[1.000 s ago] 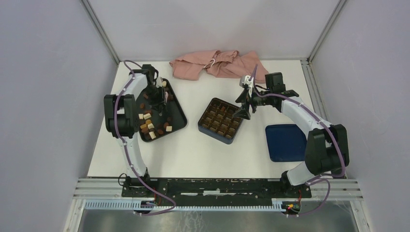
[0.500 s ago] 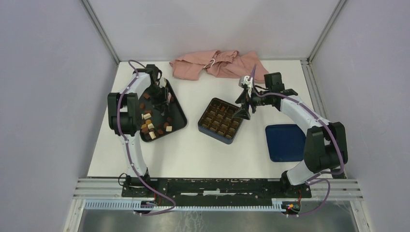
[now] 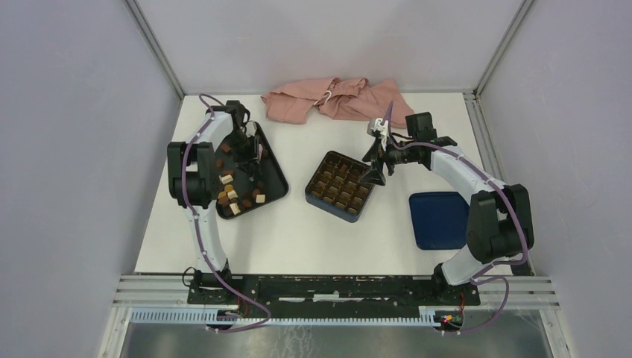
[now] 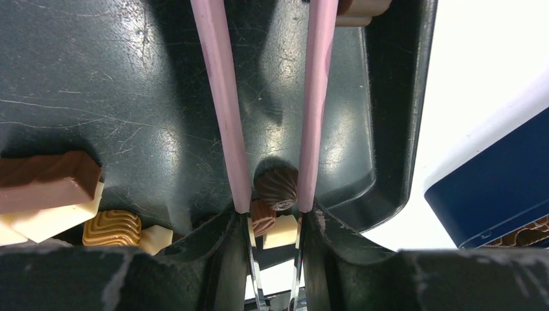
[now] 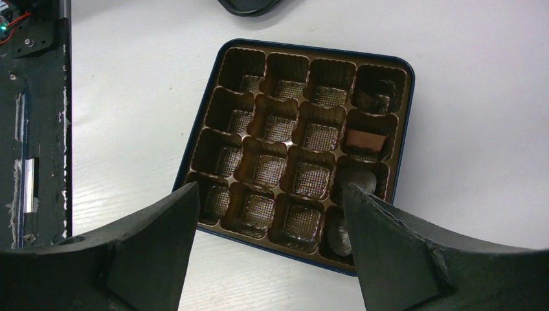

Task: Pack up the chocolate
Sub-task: Pick up the fake chocolate from the plate.

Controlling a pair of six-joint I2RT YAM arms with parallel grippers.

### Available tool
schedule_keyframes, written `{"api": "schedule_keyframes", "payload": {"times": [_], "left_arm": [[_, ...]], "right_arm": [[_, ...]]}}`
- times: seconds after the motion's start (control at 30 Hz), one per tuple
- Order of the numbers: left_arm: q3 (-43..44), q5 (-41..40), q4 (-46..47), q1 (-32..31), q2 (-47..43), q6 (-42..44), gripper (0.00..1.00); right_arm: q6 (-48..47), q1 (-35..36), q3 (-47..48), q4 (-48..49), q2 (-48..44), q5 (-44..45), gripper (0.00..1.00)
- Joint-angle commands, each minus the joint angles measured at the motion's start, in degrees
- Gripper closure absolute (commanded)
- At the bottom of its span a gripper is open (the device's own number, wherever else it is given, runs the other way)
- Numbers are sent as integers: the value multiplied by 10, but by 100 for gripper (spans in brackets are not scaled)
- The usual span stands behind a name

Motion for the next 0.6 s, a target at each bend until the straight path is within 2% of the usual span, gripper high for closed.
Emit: {"api": "schedule_keyframes", "payload": {"times": [0.0,0.2,0.57], "left_arm": [[22,7,-16,-3,7,30,62],[30,-7,-26,-3,12,29,64],[15,-10,-31,-1,-13,30,78]], "right_arm": [[-10,-1,26,-1,0,-15,14],[-11,-1,26,-3,-7,-21,14],[-17,-1,26,-6,-17,-21,14]]}}
